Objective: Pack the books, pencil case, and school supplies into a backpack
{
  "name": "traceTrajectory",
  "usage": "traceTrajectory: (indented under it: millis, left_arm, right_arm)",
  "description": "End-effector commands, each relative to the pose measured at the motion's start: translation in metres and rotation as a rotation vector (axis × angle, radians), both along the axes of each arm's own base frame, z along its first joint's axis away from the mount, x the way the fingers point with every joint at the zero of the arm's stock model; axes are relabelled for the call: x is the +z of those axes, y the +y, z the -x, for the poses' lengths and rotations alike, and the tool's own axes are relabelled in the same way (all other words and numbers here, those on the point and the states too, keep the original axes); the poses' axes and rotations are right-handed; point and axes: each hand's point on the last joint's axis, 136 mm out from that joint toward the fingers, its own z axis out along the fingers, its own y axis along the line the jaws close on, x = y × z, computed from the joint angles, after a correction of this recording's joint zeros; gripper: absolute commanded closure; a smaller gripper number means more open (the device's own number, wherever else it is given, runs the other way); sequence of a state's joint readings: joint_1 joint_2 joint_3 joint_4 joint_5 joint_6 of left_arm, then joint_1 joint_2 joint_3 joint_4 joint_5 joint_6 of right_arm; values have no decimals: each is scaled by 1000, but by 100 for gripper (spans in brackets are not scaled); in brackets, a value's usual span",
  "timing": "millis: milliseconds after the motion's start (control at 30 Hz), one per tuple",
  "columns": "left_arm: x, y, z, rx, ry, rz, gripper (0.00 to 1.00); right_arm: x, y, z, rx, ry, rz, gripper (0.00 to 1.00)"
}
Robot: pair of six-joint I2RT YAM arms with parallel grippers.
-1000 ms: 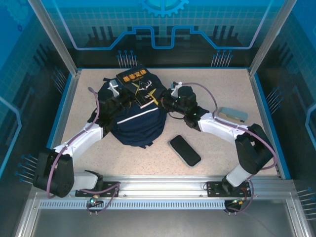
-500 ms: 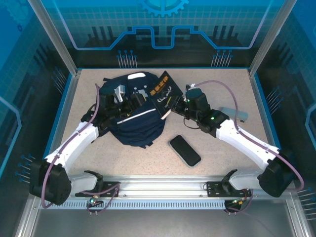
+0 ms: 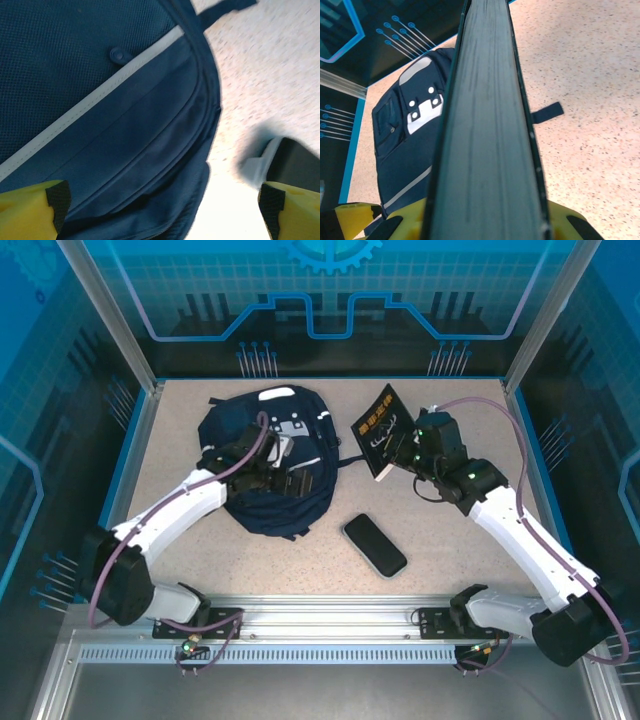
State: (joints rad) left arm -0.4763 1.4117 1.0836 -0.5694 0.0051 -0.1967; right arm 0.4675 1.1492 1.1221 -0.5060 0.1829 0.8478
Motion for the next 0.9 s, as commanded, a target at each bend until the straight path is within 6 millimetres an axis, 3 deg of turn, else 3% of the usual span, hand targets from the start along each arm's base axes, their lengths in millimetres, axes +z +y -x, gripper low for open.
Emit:
traceTrajectory:
  millis: [0, 300, 467, 600, 733, 867]
  left_arm:
    - [-12, 14, -5, -53, -8, -188, 4]
    - [-61, 34, -15, -37, 126, -439, 13]
    - [-71, 32, -20, -51, 132, -456, 17]
    - [-79, 37, -25, -52, 160, -515, 28]
    - [-78, 42, -30, -45, 154, -555, 34]
    - [-70, 40, -34, -44, 129, -552, 48]
  right_arm:
    - [20, -3, 1, 4, -59, -50, 93]
    - [4, 0, -4, 0, -19, -72, 92]
    - [1, 3, -7, 4, -11, -77, 92]
    - [1, 5, -9, 10, -7, -78, 92]
    - [-2, 6, -9, 12, -1, -82, 92]
    - [-4, 6, -9, 11, 4, -84, 92]
